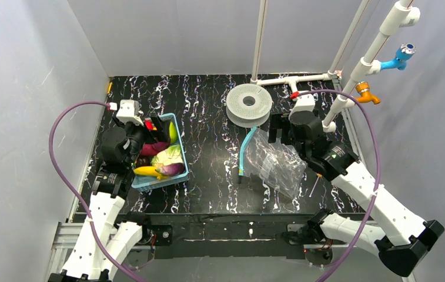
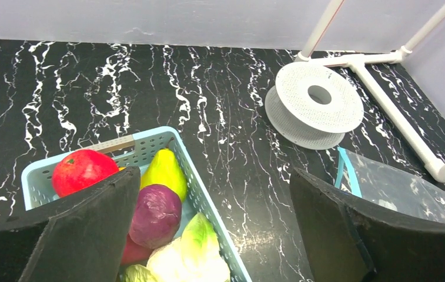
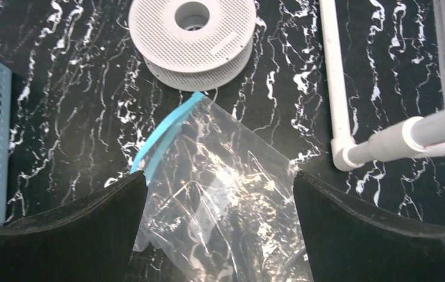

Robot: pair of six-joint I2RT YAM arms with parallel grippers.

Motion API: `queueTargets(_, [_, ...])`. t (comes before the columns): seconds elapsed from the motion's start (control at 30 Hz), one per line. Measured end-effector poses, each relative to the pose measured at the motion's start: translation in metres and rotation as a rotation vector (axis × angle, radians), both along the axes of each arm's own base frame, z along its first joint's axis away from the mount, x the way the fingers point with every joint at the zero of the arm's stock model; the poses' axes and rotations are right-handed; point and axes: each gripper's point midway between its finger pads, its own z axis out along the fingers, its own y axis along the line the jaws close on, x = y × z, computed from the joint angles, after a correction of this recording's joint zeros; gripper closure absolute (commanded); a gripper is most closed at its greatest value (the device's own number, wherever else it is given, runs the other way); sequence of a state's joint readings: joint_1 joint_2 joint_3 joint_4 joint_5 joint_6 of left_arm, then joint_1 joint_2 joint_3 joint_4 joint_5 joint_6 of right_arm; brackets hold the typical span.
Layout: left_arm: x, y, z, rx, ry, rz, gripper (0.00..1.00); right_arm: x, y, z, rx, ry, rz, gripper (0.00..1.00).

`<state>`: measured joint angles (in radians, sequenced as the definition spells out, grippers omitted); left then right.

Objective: Place the food in the zip-top bag and seal the zipper
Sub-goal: Pick up the zipper food storage bag at the center of the board.

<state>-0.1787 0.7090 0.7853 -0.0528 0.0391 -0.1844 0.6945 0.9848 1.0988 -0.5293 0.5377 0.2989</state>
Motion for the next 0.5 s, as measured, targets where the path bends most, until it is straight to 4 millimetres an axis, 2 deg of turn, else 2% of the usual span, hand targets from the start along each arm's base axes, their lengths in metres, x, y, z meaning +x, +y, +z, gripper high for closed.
queueTargets(0.1, [-0.001, -0.003, 0.0, -0.004, 0.0, -0.019, 0.02, -0.003, -0.006, -0.005, -0.022, -0.005, -0.011, 0.0])
queueTargets(0.3, [-0.005, -0.014, -0.001, -0.006, 0.007, -0.062, 0.02, 0.001, -0.014, 0.01, -0.013, -0.04, -0.072, 0.0])
queueTargets(0.5, [-0.008, -0.023, -0.004, -0.009, 0.021, -0.092, 0.02, 0.01, -0.003, 0.014, 0.035, 0.022, -0.122, 0.0])
